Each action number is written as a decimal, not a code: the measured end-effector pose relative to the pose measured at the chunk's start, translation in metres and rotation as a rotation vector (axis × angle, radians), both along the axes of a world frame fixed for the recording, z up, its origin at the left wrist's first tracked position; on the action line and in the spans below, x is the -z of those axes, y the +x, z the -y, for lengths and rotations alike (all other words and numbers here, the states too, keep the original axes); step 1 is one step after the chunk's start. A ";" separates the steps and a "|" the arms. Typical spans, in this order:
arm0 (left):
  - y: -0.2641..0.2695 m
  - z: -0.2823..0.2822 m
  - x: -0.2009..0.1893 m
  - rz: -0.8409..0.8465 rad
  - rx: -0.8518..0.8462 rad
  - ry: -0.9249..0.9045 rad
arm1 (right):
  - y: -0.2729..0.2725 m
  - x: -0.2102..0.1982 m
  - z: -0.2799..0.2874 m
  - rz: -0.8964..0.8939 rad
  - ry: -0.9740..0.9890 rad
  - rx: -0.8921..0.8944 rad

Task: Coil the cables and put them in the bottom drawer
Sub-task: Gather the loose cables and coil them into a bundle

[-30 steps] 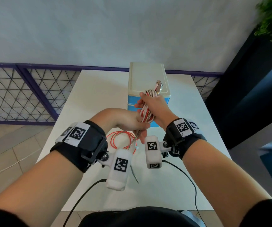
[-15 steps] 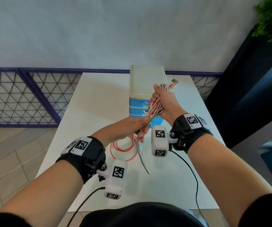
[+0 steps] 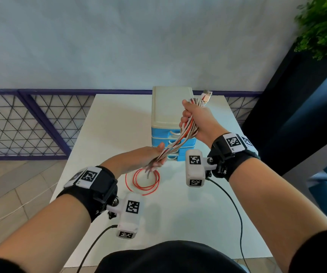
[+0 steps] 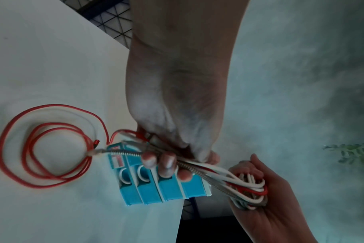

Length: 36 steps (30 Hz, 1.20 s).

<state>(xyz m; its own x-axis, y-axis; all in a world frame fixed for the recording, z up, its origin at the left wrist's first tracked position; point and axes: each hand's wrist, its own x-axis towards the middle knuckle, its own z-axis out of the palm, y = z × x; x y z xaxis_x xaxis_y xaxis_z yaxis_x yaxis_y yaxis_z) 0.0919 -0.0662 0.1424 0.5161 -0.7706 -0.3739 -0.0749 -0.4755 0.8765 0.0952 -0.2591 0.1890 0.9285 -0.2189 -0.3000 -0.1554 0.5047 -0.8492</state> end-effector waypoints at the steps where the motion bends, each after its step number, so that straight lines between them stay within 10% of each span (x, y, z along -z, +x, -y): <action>1: 0.003 0.000 -0.003 0.060 0.001 0.027 | 0.001 -0.002 0.001 -0.006 -0.054 -0.024; 7: 0.017 0.009 -0.026 0.759 -0.036 0.396 | 0.002 -0.012 0.003 -0.028 -0.620 -0.220; 11: 0.021 0.018 -0.043 0.999 -0.136 0.322 | 0.000 -0.021 0.000 -0.017 -0.627 -0.361; 21: 0.030 0.020 -0.060 0.820 -0.198 -0.029 | -0.016 -0.026 -0.015 0.014 -0.465 -0.688; 31: 0.027 0.020 -0.064 0.857 -0.090 0.316 | -0.026 -0.007 -0.019 -0.050 -0.620 -0.750; 36: 0.042 0.013 -0.085 0.342 0.019 0.302 | -0.027 -0.007 -0.013 -0.032 -0.603 -0.742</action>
